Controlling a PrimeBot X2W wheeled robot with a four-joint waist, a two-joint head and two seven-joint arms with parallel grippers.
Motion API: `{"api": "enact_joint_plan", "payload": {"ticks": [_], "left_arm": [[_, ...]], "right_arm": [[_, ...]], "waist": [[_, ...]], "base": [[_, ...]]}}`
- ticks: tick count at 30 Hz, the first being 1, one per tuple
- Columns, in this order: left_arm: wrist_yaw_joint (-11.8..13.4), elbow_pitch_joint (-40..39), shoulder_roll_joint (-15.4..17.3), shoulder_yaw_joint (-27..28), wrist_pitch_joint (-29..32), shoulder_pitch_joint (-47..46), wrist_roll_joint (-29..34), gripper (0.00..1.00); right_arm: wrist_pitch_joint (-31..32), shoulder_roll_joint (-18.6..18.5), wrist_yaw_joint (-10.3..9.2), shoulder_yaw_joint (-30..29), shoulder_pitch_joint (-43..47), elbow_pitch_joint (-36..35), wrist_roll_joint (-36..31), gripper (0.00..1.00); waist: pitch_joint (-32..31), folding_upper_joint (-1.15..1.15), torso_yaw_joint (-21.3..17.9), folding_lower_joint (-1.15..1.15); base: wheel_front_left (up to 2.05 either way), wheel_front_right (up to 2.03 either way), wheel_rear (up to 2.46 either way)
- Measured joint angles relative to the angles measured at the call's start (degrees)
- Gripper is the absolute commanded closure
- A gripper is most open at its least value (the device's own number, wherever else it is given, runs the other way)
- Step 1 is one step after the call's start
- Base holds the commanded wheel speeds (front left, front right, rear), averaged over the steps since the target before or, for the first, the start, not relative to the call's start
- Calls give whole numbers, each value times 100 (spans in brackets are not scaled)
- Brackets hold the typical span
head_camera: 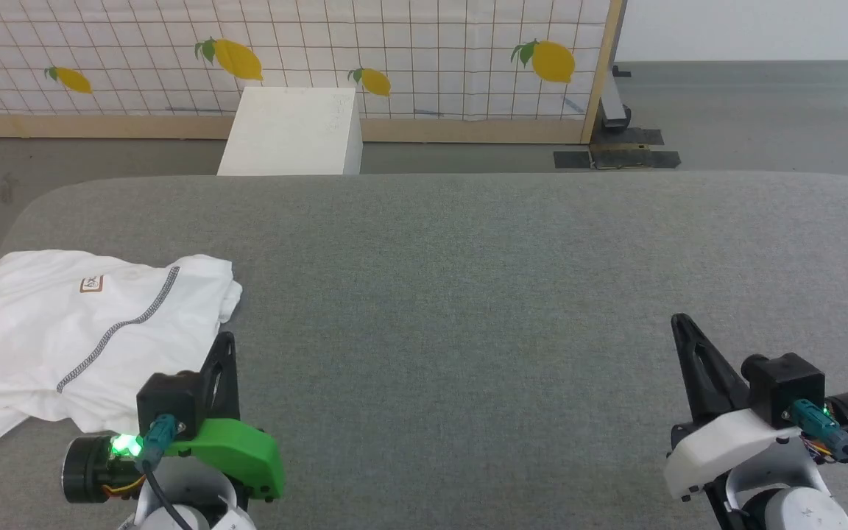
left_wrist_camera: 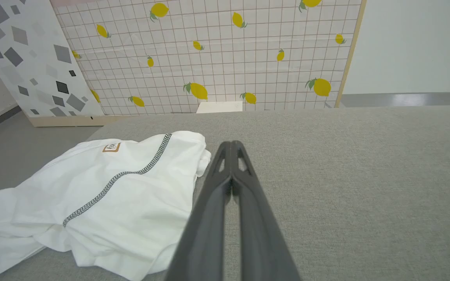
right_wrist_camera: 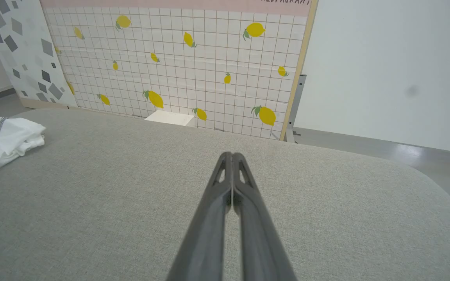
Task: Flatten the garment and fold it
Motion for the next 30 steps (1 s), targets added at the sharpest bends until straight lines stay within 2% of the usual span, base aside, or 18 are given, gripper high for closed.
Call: {"api": "enact_joint_plan", "payload": {"ticks": [1,19,30], "left_arm": [[0,0,0,0,0,0,0,0],[32,92,1,-119,-130,-6,-98,0],[65,151,1,-187,-259,-9,-151,0]], "right_arm": [[0,0,0,0,0,0,0,0],[-123,0,0,-46,-1,101,167,0],[-256,0,0,-76,19,178,332,0]], "waist": [[0,0,0,0],[18,0,22,0],[28,0,201,0]], "base": [[0,0,0],[0,0,0],[0,0,0]]}}
